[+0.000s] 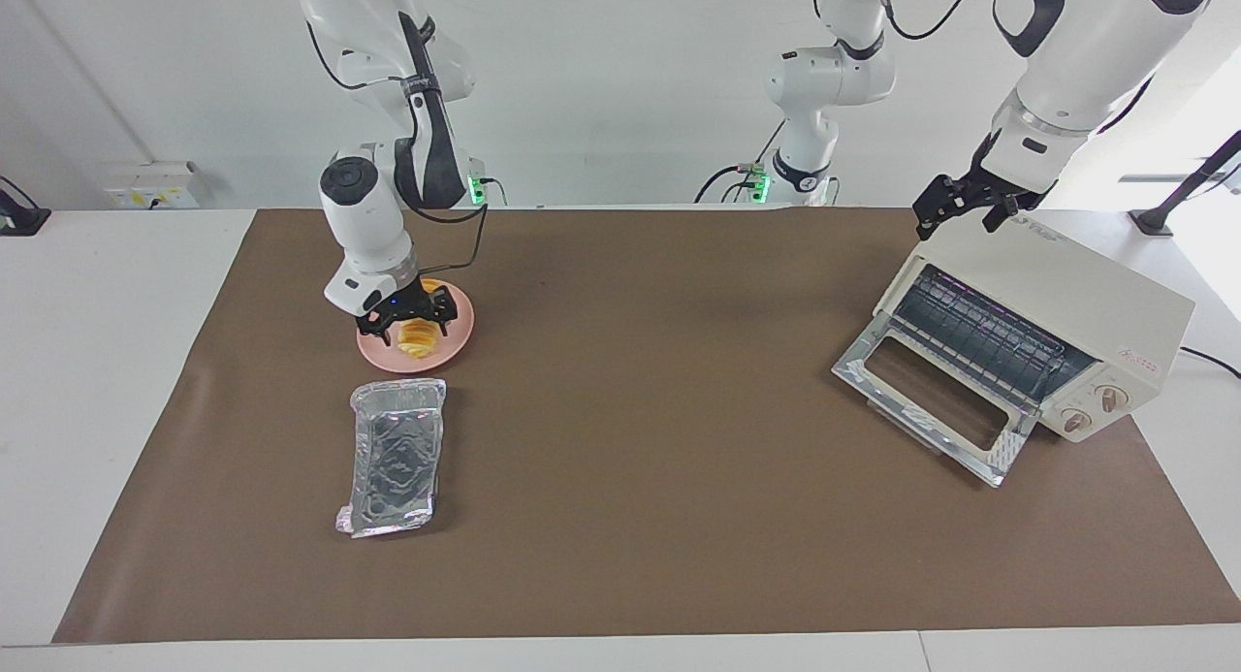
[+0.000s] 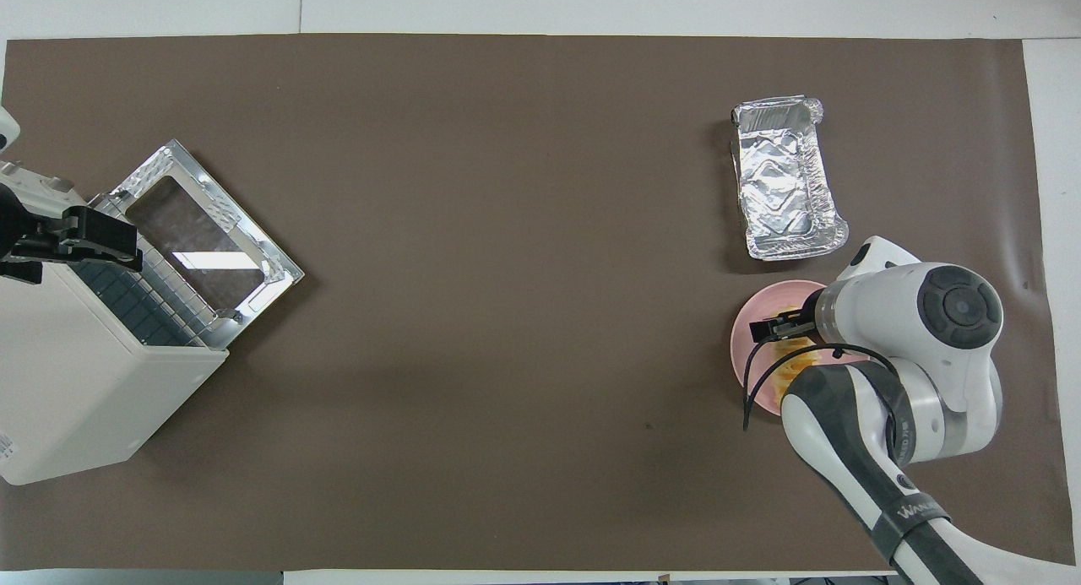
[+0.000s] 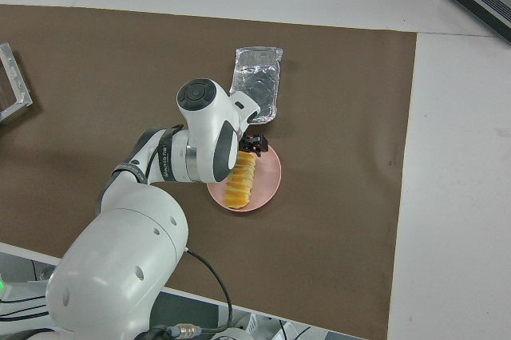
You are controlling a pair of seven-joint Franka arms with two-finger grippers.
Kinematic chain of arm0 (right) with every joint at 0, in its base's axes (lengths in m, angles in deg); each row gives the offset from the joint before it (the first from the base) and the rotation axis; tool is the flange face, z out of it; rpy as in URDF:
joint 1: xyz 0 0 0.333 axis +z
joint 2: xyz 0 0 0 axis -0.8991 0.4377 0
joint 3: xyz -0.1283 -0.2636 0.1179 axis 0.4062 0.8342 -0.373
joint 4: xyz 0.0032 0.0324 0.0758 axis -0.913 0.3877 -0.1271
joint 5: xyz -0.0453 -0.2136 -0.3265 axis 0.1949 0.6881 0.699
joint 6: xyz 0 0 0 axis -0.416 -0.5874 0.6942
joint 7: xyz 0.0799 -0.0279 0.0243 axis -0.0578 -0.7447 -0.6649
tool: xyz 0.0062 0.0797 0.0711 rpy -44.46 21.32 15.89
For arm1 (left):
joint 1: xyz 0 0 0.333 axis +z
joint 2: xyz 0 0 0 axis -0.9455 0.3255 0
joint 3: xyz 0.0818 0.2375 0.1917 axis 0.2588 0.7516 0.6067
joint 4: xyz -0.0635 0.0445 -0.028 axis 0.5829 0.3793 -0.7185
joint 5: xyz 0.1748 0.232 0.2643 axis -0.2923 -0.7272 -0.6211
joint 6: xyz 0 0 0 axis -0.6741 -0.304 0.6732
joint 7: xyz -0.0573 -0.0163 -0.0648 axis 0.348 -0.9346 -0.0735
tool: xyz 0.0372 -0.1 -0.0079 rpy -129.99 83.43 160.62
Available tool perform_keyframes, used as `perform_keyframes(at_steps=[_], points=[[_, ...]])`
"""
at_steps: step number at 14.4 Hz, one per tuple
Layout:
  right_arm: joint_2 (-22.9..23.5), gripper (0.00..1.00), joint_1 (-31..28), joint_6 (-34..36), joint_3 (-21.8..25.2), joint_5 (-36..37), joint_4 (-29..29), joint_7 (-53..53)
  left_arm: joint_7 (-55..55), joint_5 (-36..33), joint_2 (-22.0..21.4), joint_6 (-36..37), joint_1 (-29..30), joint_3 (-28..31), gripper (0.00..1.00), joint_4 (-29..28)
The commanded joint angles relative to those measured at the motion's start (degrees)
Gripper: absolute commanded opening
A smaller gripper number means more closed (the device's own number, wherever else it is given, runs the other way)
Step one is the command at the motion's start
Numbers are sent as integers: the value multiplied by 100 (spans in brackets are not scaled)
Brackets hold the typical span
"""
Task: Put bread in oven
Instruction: 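Reach the right gripper to the orange bread on the pink plate and grasp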
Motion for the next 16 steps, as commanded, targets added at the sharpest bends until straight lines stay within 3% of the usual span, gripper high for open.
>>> perform_keyframes(at_steps=[1, 3, 5, 7, 9, 11, 14, 16], points=[[-40, 60, -17, -302, 2, -22, 208, -19, 23, 74, -135, 50, 88, -48, 100, -108], [-22, 0, -17, -303, 2, -22, 208, -97, 23, 74, -135, 50, 88, -48, 100, -108], [-22, 0, -17, -216, 2, -22, 173, -178, 23, 74, -135, 50, 88, -48, 100, -108], [-22, 0, -17, 352, -7, -22, -141, -125, 23, 74, -135, 50, 88, -48, 100, -108], [73, 0, -34, 1667, 2, -22, -1166, -29, 23, 74, -135, 50, 88, -48, 100, -108], [573, 0, -52, 2654, 2, -22, -2500, 95, 23, 74, -135, 50, 88, -48, 100, -108], [1311, 0, -140, 3177, 2, -22, -4076, 174, 23, 74, -135, 50, 88, -48, 100, -108], [2179, 0, -236, 3430, 11, -31, -5094, 402, 23, 74, -135, 50, 88, -48, 100, -108]])
